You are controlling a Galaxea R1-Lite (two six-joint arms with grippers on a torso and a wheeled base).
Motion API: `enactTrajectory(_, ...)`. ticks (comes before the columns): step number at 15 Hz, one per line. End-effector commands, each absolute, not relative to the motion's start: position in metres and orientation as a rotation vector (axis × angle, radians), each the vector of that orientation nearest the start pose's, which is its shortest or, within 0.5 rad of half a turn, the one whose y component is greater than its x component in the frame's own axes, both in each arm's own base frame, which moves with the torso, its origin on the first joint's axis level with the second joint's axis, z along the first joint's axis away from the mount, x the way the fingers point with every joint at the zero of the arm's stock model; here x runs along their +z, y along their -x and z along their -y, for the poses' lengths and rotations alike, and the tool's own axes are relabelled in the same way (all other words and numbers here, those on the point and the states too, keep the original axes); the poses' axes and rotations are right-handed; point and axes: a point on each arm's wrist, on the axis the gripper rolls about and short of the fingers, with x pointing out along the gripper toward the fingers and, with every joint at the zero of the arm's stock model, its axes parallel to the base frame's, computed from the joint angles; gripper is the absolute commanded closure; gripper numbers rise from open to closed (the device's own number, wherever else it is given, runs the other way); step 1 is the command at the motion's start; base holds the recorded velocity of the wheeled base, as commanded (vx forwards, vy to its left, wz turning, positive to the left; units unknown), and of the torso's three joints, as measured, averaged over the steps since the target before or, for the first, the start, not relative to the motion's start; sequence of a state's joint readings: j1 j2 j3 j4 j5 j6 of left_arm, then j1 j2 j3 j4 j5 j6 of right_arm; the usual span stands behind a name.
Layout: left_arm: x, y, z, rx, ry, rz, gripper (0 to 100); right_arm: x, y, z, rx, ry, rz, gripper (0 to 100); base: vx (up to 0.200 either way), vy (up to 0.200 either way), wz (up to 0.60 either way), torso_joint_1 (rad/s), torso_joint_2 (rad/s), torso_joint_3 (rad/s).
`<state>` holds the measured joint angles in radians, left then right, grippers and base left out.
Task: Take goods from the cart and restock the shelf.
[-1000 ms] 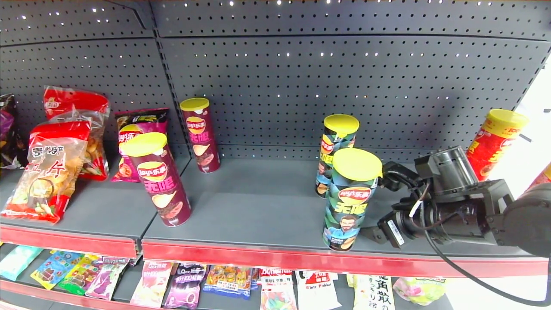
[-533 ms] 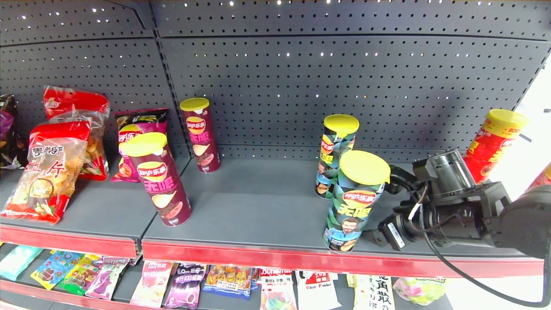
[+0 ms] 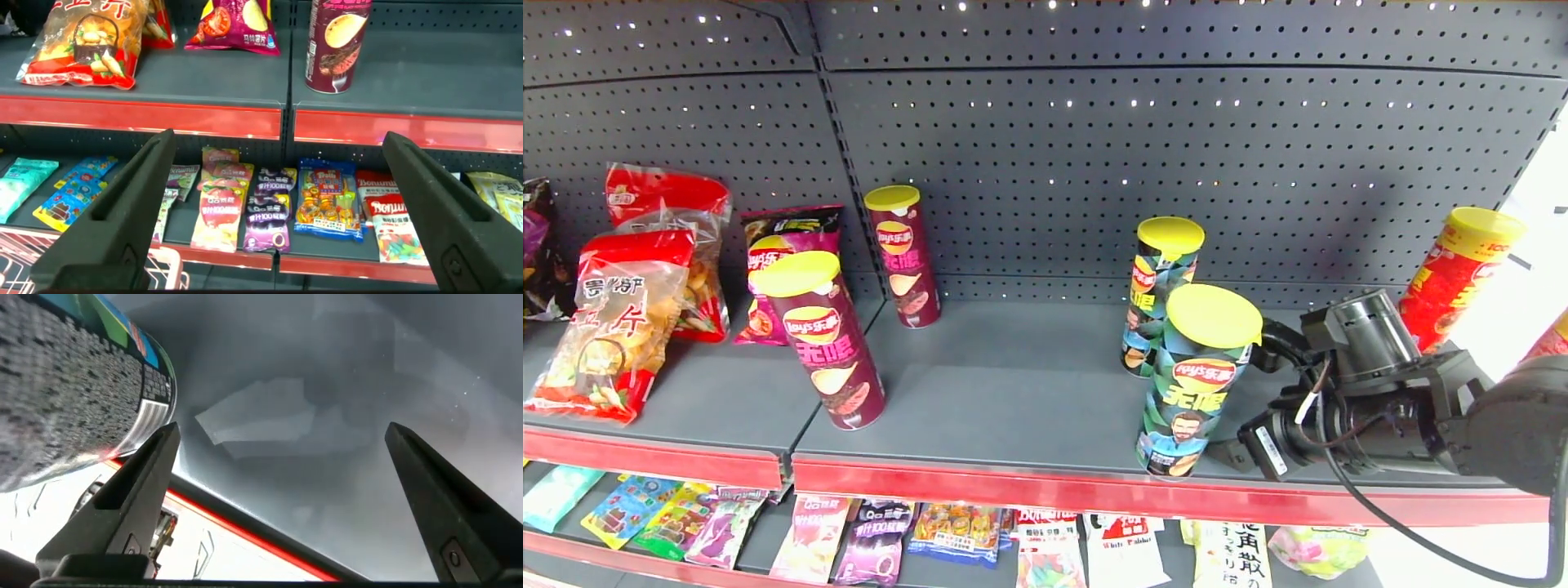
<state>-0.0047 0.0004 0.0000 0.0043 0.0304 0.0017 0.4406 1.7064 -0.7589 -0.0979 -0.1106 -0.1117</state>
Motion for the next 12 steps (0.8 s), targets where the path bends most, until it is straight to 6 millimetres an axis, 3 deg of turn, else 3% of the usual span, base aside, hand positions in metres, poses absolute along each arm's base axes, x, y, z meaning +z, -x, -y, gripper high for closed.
enactTrajectory(1,0.075,0.0228,-0.0008,0.026,-0.002,-0.005,0,0.1221,-0.2458,-0.1149,0.362,0.34,-0.805,0,0.0,0.0,0.0,0.0,0.0,0.0)
enactTrajectory(12,0.075,0.0228,-0.0008,0.026,-0.002,-0.005,0,0.1209,-0.2451,-0.1248,0.392,0.355,-0.802,0,0.0,0.0,0.0,0.0,0.0,0.0)
